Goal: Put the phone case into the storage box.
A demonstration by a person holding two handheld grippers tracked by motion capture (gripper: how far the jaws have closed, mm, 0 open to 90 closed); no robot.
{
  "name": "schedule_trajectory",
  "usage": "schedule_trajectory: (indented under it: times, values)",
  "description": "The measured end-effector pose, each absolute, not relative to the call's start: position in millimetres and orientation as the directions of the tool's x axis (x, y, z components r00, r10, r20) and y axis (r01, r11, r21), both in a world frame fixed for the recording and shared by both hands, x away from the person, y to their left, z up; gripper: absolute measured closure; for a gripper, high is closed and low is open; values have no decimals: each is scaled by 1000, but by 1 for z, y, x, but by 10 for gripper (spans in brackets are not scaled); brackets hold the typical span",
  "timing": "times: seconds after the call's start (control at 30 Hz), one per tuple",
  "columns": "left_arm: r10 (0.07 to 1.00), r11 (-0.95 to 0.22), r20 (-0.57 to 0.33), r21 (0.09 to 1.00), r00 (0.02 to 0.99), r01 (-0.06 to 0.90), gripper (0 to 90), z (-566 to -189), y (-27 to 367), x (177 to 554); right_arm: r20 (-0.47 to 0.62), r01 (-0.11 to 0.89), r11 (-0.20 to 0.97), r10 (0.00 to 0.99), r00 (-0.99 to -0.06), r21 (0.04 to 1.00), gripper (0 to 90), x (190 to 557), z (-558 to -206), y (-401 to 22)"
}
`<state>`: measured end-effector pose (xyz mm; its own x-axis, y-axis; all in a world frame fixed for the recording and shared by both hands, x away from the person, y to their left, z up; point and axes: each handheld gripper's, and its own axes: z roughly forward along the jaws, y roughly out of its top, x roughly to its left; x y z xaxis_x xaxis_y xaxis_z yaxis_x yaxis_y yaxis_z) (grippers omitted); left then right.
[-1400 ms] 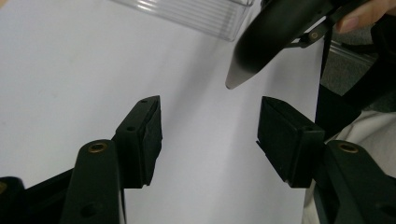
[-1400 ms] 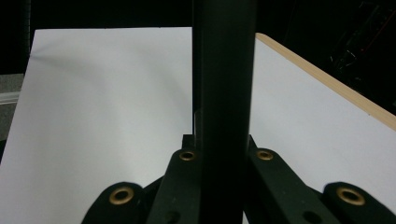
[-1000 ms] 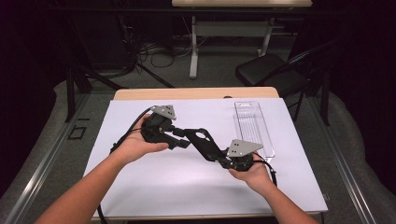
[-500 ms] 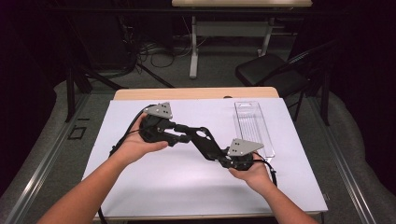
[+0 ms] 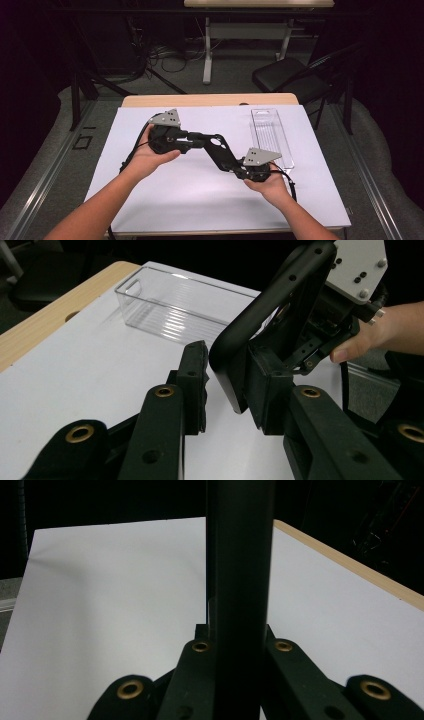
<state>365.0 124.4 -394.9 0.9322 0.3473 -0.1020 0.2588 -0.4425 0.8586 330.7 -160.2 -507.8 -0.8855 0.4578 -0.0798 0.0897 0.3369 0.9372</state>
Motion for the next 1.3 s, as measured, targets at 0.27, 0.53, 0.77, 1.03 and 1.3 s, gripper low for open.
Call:
schedule_trajectory:
  times: [0.27,0.53,0.77,1.03,1.3]
  values:
    - [368,-413,-112,870,923,270,753,-395,127,362,-82,88,330,469,-880,940,878,331,-507,-160]
    - [392,-400,-104,875,914,271,779,-393,127,359,-83,86,322,475,-876,943,878,330,-507,-159]
    - [398,-383,-112,881,911,276,766,-393,128,360,-85,88,331,475,-876,940,878,330,-508,-159]
    - [401,-391,-98,881,911,267,798,-393,128,360,-84,89,329,475,-876,940,879,330,-508,-159]
    - [369,-414,-74,880,927,235,806,-394,130,364,-91,82,337,469,-879,938,879,331,-508,-158]
